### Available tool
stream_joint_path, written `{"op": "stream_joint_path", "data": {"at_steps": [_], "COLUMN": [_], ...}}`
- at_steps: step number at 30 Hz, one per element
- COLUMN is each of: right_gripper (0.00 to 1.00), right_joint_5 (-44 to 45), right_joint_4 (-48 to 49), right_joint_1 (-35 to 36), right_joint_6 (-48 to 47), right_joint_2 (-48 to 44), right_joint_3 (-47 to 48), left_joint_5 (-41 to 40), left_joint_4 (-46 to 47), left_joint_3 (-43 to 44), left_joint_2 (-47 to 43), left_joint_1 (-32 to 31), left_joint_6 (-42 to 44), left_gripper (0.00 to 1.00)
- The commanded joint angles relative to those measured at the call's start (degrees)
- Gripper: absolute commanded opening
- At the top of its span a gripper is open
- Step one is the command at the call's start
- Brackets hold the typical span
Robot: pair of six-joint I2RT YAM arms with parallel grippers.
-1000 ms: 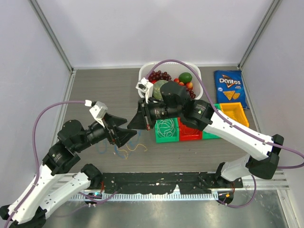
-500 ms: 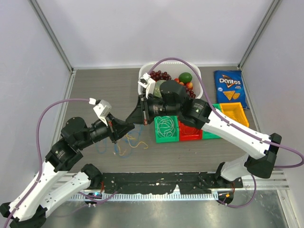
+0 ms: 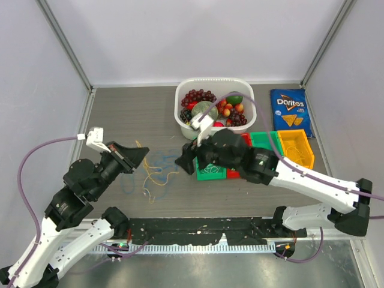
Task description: Untangle the cables
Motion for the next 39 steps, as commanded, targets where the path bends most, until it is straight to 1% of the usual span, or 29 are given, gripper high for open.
{"op": "stream_joint_path", "data": {"at_steps": [1,2,3,5,7,9,11,12,14,17,22,24,27,28,30,32,33,34,35,36,38,39], "right_gripper": [0.73,0.72,0.72,0.72,0.72,0.72,0.7,0.67,0.63,0.63,0.65,0.65,0.64,0.63,0.57,0.48,0.4,0.37,0.29,0.25,0.08,0.06], "right_joint_5": [11.13,12.21,13.96,14.59,14.68,15.29,18.0,20.46,23.28,23.47,21.54,20.83,21.1,21.01,20.66,21.01,21.09,21.27,21.45,21.62,21.97,22.32], "right_joint_4": [6.57,6.39,6.91,8.92,10.33,10.51,10.51,10.69,11.74,14.55,18.06,19.99,20.27,22.1,22.38,22.47,22.99,23.52,24.48,25.19,27.21,28.26], "right_joint_1": [11.11,12.78,14.19,15.68,16.57,17.01,17.71,17.89,18.59,19.21,19.12,19.12,19.12,19.12,19.12,19.12,19.03,19.12,19.12,19.12,19.12,19.12], "right_joint_6": [-9.3,-9.3,-9.48,-9.74,-10.01,-10.01,-9.66,-9.05,-7.73,-7.19,-6.84,-6.93,-7.28,-7.46,-7.63,-7.72,-7.63,-7.55,-7.46,-7.37,-7.02,-7.1], "right_joint_2": [7.37,8.44,10.28,11.87,13.02,15.12,17.14,17.68,18.82,19.18,21.89,23.3,25.5,25.77,26.56,26.74,26.56,26.47,26.12,25.86,25.07,24.63], "right_joint_3": [3.07,5.34,5.97,7.38,8.7,11.33,13.18,13.62,14.51,13.81,15.03,15.3,16.52,16.79,17.05,16.62,16.27,15.48,14.95,13.9,12.41,12.05], "left_joint_5": [-11.64,-12.6,-13.74,-15.94,-17.01,-17.18,-17.97,-18.58,-20.17,-22.54,-23.51,-23.34,-22.81,-22.81,-22.81,-22.81,-22.81,-22.81,-22.63,-22.37,-22.02,-21.76], "left_joint_4": [-5.28,-6.15,-7.38,-10.8,-13.36,-13.89,-13.98,-14.33,-15.21,-18.19,-20.66,-20.58,-19.61,-19.52,-19.61,-19.43,-19.43,-19.26,-19.17,-18.91,-18.73,-18.3], "left_joint_3": [2.74,3.44,4.23,6.42,8.19,8.63,8.72,8.81,9.16,10.39,12.06,11.89,10.75,10.48,10.39,10.48,10.57,10.65,10.48,10.31,9.87,9.34], "left_joint_2": [0.92,1.36,1.97,3.46,4.69,5.4,5.49,5.4,5.4,6.19,7.34,7.25,6.55,6.28,6.02,5.84,5.67,5.58,5.58,5.49,5.4,5.32], "left_joint_1": [0.13,0.13,0.13,0.13,0.13,0.13,0.04,0.13,0.04,0.13,0.04,0.13,0.13,0.13,0.13,0.13,0.13,0.04,0.13,0.13,0.13,0.13], "left_joint_6": [-11.28,-11.54,-11.98,-12.86,-13.48,-14.36,-15.67,-16.72,-18.31,-21.38,-24.11,-24.99,-25.87,-26.13,-26.4,-26.4,-26.4,-26.4,-26.57,-26.75,-27.62,-27.8], "left_gripper": [0.0,0.0,0.0,0.0,0.0,0.0,0.0,0.0,0.0,0.0,0.0,0.0,0.0,0.0,0.0,0.0,0.0,0.0,0.0,0.0,0.0,0.0]}}
